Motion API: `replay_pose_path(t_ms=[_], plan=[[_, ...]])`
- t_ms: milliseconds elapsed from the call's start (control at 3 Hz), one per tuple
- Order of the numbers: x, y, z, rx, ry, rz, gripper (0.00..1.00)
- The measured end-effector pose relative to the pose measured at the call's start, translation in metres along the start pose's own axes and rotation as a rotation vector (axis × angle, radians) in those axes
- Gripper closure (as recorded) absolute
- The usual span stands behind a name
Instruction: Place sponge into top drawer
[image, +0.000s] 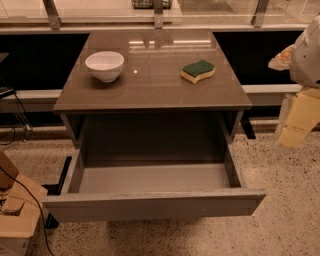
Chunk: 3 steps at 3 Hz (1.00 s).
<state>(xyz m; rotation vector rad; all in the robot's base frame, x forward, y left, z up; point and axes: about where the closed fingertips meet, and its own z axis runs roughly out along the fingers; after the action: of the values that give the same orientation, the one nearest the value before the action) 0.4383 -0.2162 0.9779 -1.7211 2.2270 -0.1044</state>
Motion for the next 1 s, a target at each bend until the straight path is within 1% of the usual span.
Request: replay_pose_path(t_ms=[333, 667, 1000], plan=[[0.0, 0.0, 0.0, 0.0, 0.0, 0.0, 0.0], [-0.01, -0.01, 0.011, 0.014, -0.038, 0.024, 0.0], [-0.026, -0.029, 0.03, 0.044, -0.083, 0.07, 0.0]])
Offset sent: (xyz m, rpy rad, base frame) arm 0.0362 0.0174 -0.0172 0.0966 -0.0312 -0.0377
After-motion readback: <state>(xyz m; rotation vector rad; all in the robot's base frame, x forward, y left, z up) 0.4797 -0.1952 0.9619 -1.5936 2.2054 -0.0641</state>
